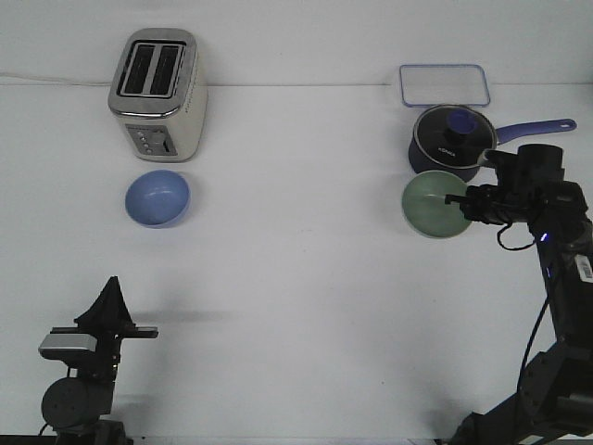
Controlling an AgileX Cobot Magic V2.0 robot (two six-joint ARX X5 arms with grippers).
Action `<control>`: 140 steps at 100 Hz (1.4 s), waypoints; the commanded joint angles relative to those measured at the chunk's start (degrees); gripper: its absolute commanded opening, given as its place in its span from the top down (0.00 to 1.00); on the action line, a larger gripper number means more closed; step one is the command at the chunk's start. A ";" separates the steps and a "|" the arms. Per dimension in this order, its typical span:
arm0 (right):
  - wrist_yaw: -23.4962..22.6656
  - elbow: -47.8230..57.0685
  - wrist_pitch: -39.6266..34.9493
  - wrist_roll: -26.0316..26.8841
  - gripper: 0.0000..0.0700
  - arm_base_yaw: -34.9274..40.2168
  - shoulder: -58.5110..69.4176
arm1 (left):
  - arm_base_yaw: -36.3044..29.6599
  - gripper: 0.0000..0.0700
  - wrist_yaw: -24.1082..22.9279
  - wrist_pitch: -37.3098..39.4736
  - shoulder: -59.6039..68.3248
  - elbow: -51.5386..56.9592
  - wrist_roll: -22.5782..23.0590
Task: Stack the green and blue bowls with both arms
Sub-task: 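Grasp the green bowl rim with the right gripper and lift it, then carry the green bowl toward the table center and lower it down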
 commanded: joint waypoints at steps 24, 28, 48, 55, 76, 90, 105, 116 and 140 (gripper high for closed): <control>-3.41 0.74 -2.25 1.14 1.00 16.22 -0.44 | 0.00 0.98 0.13 0.57 -0.11 -1.14 0.48; -3.17 0.72 -1.66 1.88 1.00 18.58 -0.37 | 0.00 0.99 0.13 0.57 -0.11 -1.14 0.48; -0.07 0.68 0.72 5.79 1.00 30.45 -0.37 | 0.00 0.99 0.13 0.57 -0.11 -1.14 0.48; 0.39 0.68 1.38 6.58 1.00 33.51 -0.31 | 0.00 0.99 0.13 0.57 -0.11 -1.14 0.48; 0.35 0.68 1.70 7.26 1.00 39.45 2.45 | 0.00 0.99 0.13 0.57 -0.11 -1.14 0.48; 0.35 0.66 1.73 7.26 1.00 40.94 5.44 | 0.00 0.98 0.13 0.57 -0.11 -1.14 0.48; 0.42 0.66 2.01 7.23 1.00 41.35 8.07 | 0.00 0.98 0.13 0.57 -0.11 -1.14 0.48; 0.59 0.66 2.62 7.23 1.00 41.35 9.75 | 0.00 0.99 0.13 0.57 -0.11 -1.14 0.48; 3.48 0.22 2.95 7.19 1.00 41.38 11.76 | 0.00 0.99 0.13 0.57 -0.11 -1.14 0.46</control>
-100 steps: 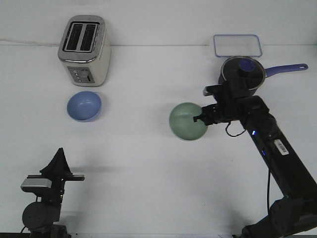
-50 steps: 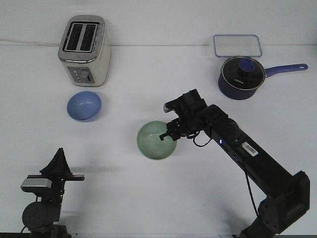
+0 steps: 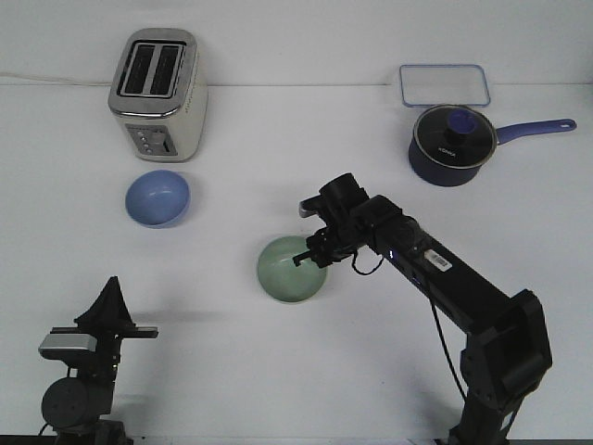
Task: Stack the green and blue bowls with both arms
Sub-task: 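Carry the green bowl toward the table center and lower it down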
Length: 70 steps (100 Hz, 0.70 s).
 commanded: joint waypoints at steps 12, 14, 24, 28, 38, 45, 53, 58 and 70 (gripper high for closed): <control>0.94 -0.44 1.88 0.37 1.00 0.83 1.11 | 0.00 0.99 0.11 0.57 -0.11 -1.14 0.46; 0.96 -0.57 1.90 0.37 1.00 0.81 1.11 | 0.00 0.99 0.11 0.59 -0.11 -1.14 0.48; 0.98 -1.68 2.40 0.31 1.00 0.79 1.11 | 0.00 0.98 0.11 0.57 -0.11 -1.14 0.46; 0.96 -2.40 2.97 0.33 1.00 0.79 1.11 | 0.00 0.99 0.11 0.57 -0.11 -1.14 0.48; 0.81 -4.15 3.76 0.35 1.00 0.79 1.11 | 0.00 0.99 0.11 0.57 -0.11 -1.14 0.48; 0.74 -4.76 3.87 0.35 1.00 0.79 1.11 | 0.00 0.99 0.11 0.57 -0.11 -1.14 0.48; 0.66 -4.96 4.13 0.37 1.00 0.79 1.11 | 0.00 0.99 0.11 0.57 -0.11 -1.14 0.48; 0.59 -4.96 4.48 0.44 1.00 0.79 1.11 | 0.00 0.99 0.11 0.57 -0.11 -1.14 0.48; 0.57 -4.96 5.07 1.49 0.91 0.79 1.11 | 0.00 0.98 0.11 0.57 -0.11 -1.14 0.48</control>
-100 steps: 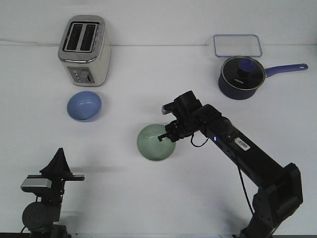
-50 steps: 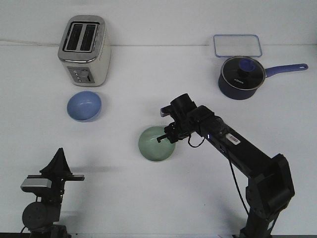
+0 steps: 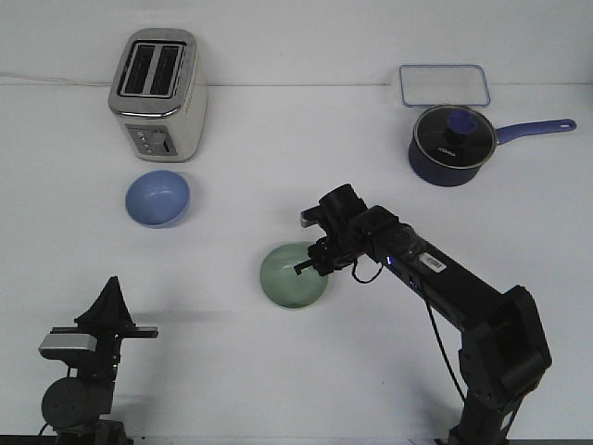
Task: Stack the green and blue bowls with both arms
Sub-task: 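Carry the green bowl toward the table center and lower it down, then open the right gripper and retract it back to rest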
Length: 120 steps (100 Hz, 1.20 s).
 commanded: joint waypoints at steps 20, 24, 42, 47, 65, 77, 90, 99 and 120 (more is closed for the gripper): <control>0.24 0.15 0.94 2.23 0.33 0.44 1.07 | 0.00 0.99 0.11 0.59 -0.11 -1.14 0.48; 0.24 0.15 1.03 2.49 0.30 0.42 0.94 | 0.00 0.99 0.11 0.59 -0.11 -1.14 0.48; 0.22 0.33 1.20 2.47 0.30 -0.02 -0.44 | 0.00 0.99 0.11 0.59 -0.11 -1.14 0.48; 0.24 0.35 1.22 2.45 0.30 -0.33 -1.36 | 0.00 0.98 0.11 0.59 -0.11 -1.14 0.48; 0.22 0.39 1.16 1.03 0.30 -3.48 -5.88 | 0.00 0.98 0.11 0.59 -0.11 -1.14 0.48; 0.26 0.37 0.90 -1.09 0.30 -7.45 -9.97 | 0.00 0.98 0.11 0.59 -0.11 -1.14 0.48; 0.31 0.37 -0.13 -4.92 0.30 -12.33 -14.49 | 0.00 0.99 0.11 0.59 -0.11 -1.14 0.48; 0.35 0.37 -1.31 -6.84 0.30 -16.00 -17.64 | 0.00 0.99 0.11 0.59 -0.11 -1.14 0.48; 0.77 -1.09 -3.15 -10.01 0.30 -24.90 -25.70 | 0.00 0.99 0.11 0.59 -0.11 -1.14 0.48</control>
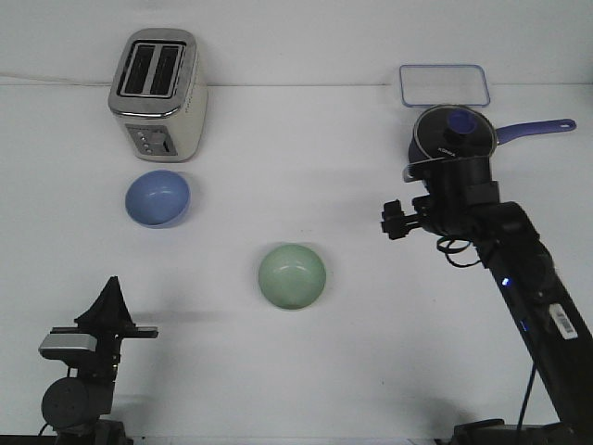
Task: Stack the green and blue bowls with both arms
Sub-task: 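Open the right gripper and retract it back to rest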
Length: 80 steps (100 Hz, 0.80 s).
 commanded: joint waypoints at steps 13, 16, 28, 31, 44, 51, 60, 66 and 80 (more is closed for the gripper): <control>0.22 -4.96 2.08 -1.99 0.30 -6.34 -7.98 | 0.00 0.99 0.11 0.59 -0.11 -1.14 0.48; 0.22 -6.38 2.86 -1.97 0.30 -7.19 -9.57 | 0.00 0.99 0.11 0.61 -0.11 -1.14 0.48; 0.31 -13.42 7.39 -1.25 0.30 -9.31 -17.03 | 0.00 0.99 0.11 0.61 -0.11 -1.14 0.48; 0.50 -15.28 8.52 -1.14 0.30 -9.53 -18.93 | 0.00 0.99 0.11 0.61 -0.11 -1.14 0.48; 5.46 -23.78 14.25 -0.92 0.30 -9.55 -27.36 | 0.00 0.99 0.11 0.61 -0.11 -1.14 0.46; 7.41 -28.85 17.75 -1.16 0.30 -9.55 -31.80 | 0.00 0.99 0.11 0.61 -0.11 -1.14 0.46; 8.52 -35.39 22.03 -1.33 0.30 -9.55 -37.22 | 0.00 0.99 0.11 0.61 -0.11 -1.14 0.48; 9.35 -39.47 25.14 -0.72 0.30 -9.55 -40.46 | 0.00 0.98 0.11 0.61 -0.11 -1.14 0.48; 9.25 -46.36 31.50 0.76 0.30 -9.09 -47.71 | 0.00 0.99 0.11 0.61 -0.11 -1.14 0.48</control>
